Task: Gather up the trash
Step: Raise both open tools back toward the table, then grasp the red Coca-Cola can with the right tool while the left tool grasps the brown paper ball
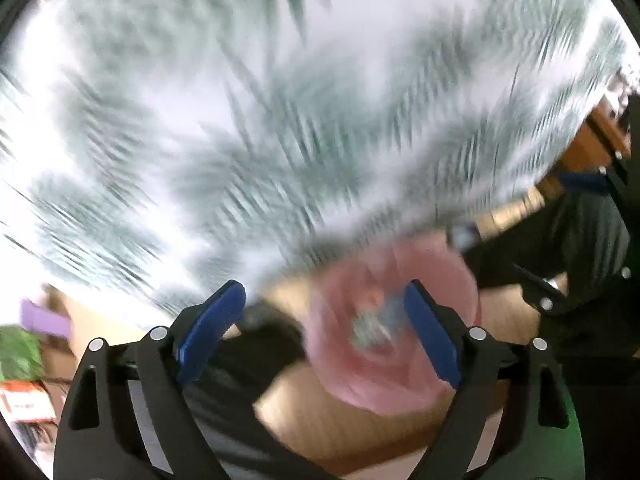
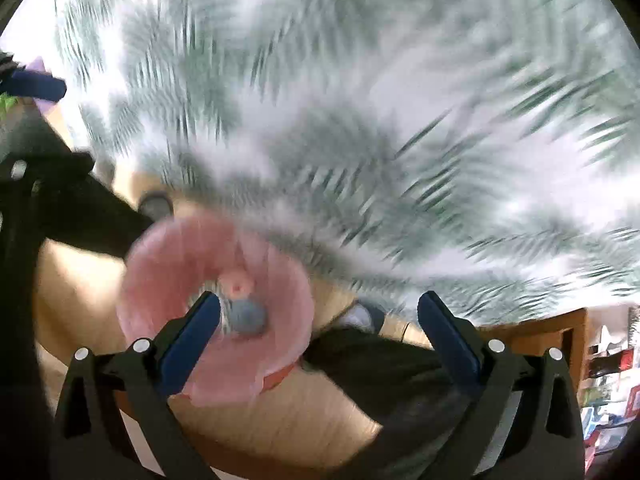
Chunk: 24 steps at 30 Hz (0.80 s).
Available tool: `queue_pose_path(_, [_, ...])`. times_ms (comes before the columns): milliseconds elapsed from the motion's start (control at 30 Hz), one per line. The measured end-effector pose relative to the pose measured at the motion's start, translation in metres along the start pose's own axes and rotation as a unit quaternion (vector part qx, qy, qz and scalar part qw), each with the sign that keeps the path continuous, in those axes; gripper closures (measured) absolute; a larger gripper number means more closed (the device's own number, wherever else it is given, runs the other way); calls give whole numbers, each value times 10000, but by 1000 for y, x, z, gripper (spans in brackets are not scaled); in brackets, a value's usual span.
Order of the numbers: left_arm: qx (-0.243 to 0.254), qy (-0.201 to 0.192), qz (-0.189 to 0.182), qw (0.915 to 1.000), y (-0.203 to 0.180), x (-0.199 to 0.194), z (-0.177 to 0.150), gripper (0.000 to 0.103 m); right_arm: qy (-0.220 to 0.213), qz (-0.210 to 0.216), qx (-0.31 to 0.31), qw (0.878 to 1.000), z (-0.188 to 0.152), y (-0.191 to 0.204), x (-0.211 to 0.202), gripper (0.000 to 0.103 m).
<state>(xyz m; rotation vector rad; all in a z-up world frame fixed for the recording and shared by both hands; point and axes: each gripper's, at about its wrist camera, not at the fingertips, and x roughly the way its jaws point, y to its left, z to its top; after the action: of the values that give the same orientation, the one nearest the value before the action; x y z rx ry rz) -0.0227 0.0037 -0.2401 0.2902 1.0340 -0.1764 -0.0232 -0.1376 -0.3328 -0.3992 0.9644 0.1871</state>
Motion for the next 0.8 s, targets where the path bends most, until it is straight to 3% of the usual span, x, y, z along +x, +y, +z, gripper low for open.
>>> queue_pose_path(67, [-111,-569,14,9983,11,-43,21,6,-272,29,229,9994,14,-17,-33,5])
queue_pose_path(167, [-231,-1255,-62,9918,24,-95,59,6,-885,37,536,9946,45,-46,-84,5])
queue_pose_path(333, [-246,-2004,-76,9794,30,-136,121,6,-1852,-367,785,9789,100,-86,-147,5])
queue_pose_path(467, [-211,-2184,-53,9756,26,-135,165,6,-2165,-717,848,9699,143,-115,-162,5])
queue_pose_path(600, [-279,-2328,-336,9715,22,-131,198,6,-2276,-877,933,9653,173,-145,-160,5])
queue_pose_path(800, [-223,-2438,-508,9682,3,-117,233,6,-2171,-681,1114,9674,190,-179,-134,5])
